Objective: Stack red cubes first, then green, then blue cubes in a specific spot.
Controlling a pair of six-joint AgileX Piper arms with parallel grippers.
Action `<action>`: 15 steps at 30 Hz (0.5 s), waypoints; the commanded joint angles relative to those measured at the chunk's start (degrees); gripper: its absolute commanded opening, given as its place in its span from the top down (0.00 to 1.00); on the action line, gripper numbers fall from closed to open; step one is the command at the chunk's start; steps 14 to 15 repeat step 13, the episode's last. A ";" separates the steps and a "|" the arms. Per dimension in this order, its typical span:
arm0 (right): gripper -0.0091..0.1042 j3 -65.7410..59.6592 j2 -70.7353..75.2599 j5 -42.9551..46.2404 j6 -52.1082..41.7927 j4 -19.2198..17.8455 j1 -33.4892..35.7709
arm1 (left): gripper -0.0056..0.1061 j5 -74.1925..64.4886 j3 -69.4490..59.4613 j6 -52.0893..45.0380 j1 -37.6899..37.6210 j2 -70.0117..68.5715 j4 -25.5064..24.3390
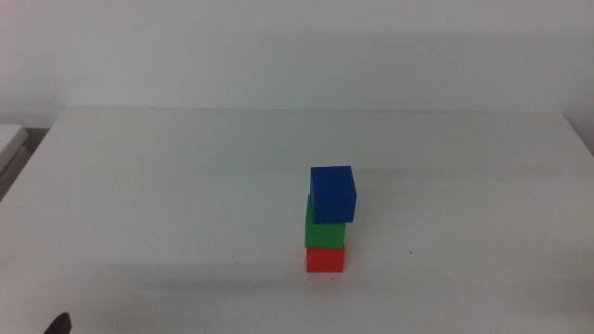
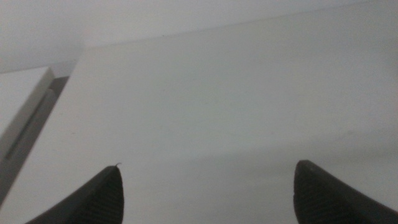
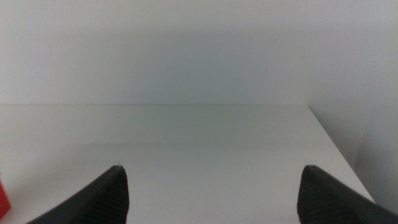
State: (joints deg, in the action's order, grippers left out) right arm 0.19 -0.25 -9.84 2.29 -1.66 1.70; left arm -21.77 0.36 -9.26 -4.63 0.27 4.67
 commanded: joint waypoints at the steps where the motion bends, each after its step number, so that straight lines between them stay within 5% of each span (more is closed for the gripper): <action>1: 0.16 -0.19 0.25 -0.37 -0.58 1.02 -1.57 | 0.11 3.53 -0.36 0.10 0.07 -0.27 3.14; 15: 0.16 -0.19 0.25 0.92 -0.58 1.02 -2.80 | 0.11 4.46 -0.36 0.22 0.07 -0.27 3.82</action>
